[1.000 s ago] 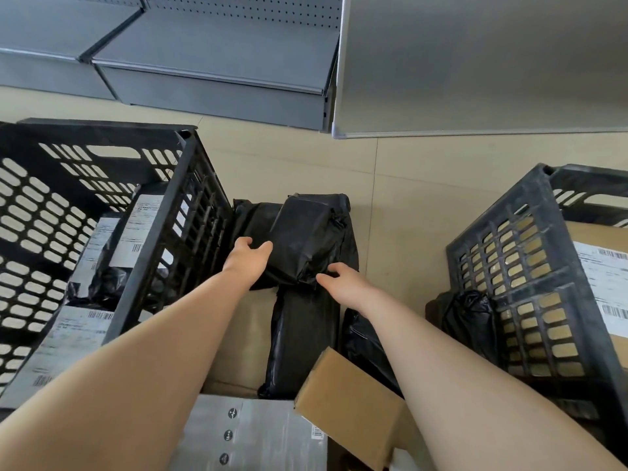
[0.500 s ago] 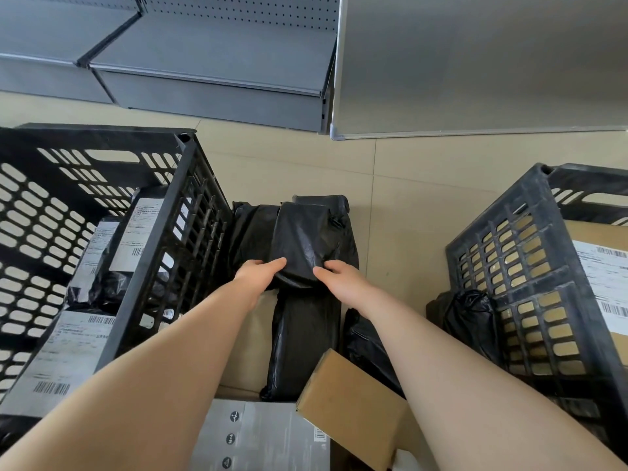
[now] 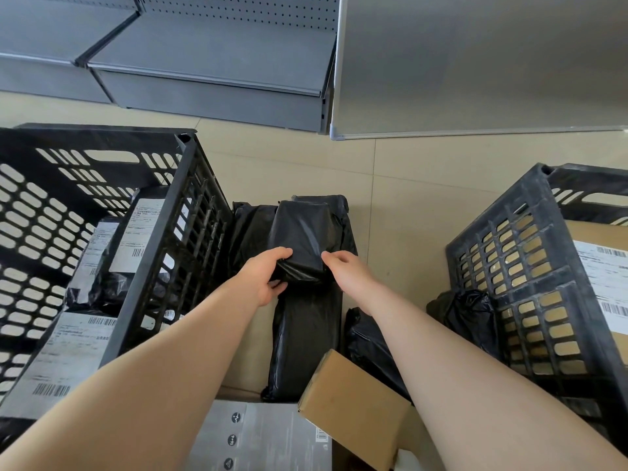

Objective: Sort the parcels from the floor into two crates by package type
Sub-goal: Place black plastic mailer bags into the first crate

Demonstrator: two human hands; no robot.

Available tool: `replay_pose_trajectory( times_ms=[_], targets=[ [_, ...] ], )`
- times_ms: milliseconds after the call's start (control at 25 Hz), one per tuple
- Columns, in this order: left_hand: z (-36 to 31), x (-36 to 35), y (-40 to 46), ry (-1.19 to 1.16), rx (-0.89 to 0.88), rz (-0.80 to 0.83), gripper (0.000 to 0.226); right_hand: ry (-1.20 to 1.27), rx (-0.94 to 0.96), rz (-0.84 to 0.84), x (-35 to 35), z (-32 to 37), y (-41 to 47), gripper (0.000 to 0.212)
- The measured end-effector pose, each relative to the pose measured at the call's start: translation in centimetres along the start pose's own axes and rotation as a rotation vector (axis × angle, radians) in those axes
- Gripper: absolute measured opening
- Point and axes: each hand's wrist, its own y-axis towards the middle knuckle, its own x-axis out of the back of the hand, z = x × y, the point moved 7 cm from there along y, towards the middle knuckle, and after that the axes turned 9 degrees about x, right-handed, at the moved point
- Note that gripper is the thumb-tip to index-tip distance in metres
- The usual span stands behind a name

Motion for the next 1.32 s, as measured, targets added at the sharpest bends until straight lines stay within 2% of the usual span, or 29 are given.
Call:
replay_pose_trajectory(
  times_ms=[120, 240, 360, 480, 680, 880, 960, 1040, 1160, 1240, 1320],
  targets=[
    [-1.0, -1.2, -0.8, -0.041, -0.137, 0.019, 0.042, -0.002, 0.029, -0.124, 0.9, 0.3, -0.1, 0.04],
    [-2.4, -2.4, -2.5, 0.169, -0.399, -0.087, 0.063, 0.104, 0.088, -0.289, 2.3, 1.0, 0.0, 0.024],
    [-3.2, -3.8, -4.8, 0.39, -0.681, -0.164, 0.061, 0.26, 0.111, -0.352, 2.5, 1.8, 0.1, 0.036],
    [-3.1, -4.7, -6.1, 0.498, -0.787, -0.171, 0.061, 0.341, 0.106, -0.36, 2.3, 2.2, 0.2, 0.049],
    [-2.2, -6.3, -7.6, 0.755, -0.986, -0.164, 0.057, 0.581, 0.044, -0.362, 1.5, 2.2, 0.6, 0.052],
    [-1.9, -7.9, -8.0, 0.928, -1.135, -0.065, 0.06, 0.73, -0.005, -0.43, 2.1, 2.0, 0.4, 0.036],
    [-1.3, -8.1, -8.2, 0.973, -1.15, 0.053, 0.061, 0.714, -0.034, -0.441, 2.4, 1.2, 0.2, 0.035],
    [-1.0, -8.1, -8.2, 0.963, -1.104, 0.167, 0.053, 0.725, -0.094, -0.412, 2.3, 0.4, 0.1, 0.04],
    [-1.1, -7.5, -7.0, 0.793, -0.847, 0.268, 0.037, 0.71, -0.163, -0.396, 2.4, -0.6, -0.1, 0.04],
    [-1.0, -6.9, -6.0, 0.664, -0.708, 0.258, 0.032, 0.676, -0.172, -0.403, 2.6, -0.9, -0.3, 0.033],
    [-1.3, -6.0, -5.4, 0.596, -0.679, 0.141, 0.033, 0.667, -0.165, -0.408, 3.0, -0.9, -0.5, 0.028]
  ],
)
